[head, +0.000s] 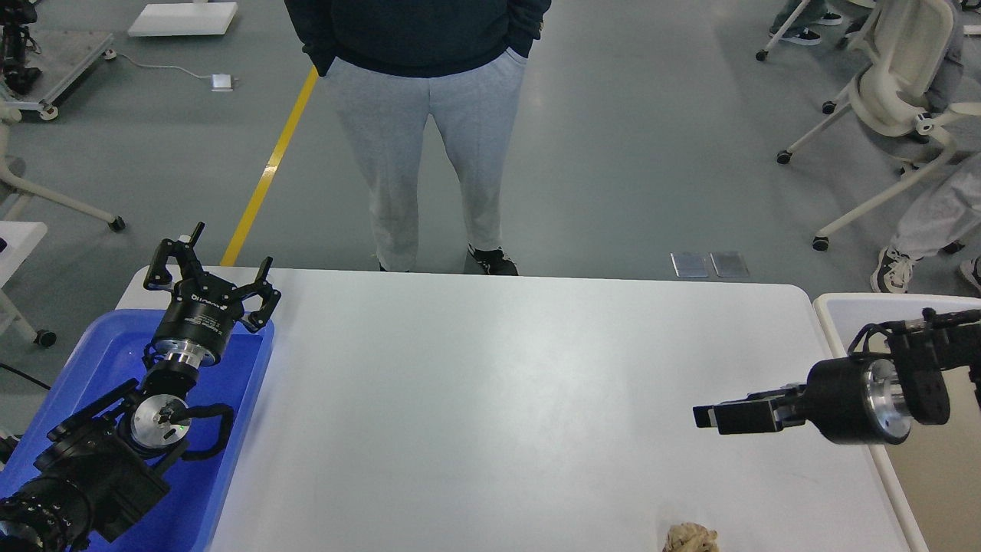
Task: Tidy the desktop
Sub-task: 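Lower the right gripper down to the beige crumpled object near the robot, then close the right gripper on the beige crumpled object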
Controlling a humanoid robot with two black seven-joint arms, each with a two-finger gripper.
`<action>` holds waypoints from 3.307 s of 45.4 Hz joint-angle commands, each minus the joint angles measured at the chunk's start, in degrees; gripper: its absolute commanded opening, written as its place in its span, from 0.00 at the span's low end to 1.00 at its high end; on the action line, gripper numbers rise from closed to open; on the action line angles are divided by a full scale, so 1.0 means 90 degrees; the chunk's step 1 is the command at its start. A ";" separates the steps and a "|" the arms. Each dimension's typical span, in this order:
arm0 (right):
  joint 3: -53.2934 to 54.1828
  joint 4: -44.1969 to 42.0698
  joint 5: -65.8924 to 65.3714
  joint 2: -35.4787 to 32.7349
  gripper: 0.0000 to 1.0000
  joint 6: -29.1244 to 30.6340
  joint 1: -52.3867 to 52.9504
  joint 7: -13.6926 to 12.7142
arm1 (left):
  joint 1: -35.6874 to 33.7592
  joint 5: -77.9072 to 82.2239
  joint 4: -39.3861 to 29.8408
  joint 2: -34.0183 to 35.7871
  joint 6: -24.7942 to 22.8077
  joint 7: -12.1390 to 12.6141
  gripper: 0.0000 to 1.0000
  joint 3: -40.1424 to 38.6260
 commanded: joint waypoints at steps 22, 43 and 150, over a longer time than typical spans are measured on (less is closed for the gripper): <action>0.0468 -0.0811 -0.1976 0.1563 0.98 -0.1535 -0.2806 0.0037 | -0.0004 0.0000 0.0000 -0.0001 -0.0037 0.0000 1.00 0.0000; 0.0518 -0.1368 -0.2884 0.1808 0.98 -0.2356 -0.3080 0.0213 | -0.0004 0.0000 0.0000 -0.0001 -0.0047 0.0000 1.00 0.0000; -0.0586 -0.0743 0.0533 -0.0136 0.00 0.0035 0.0952 0.0994 | -0.0004 0.0000 0.0000 -0.0001 -0.0047 0.0000 1.00 -0.0009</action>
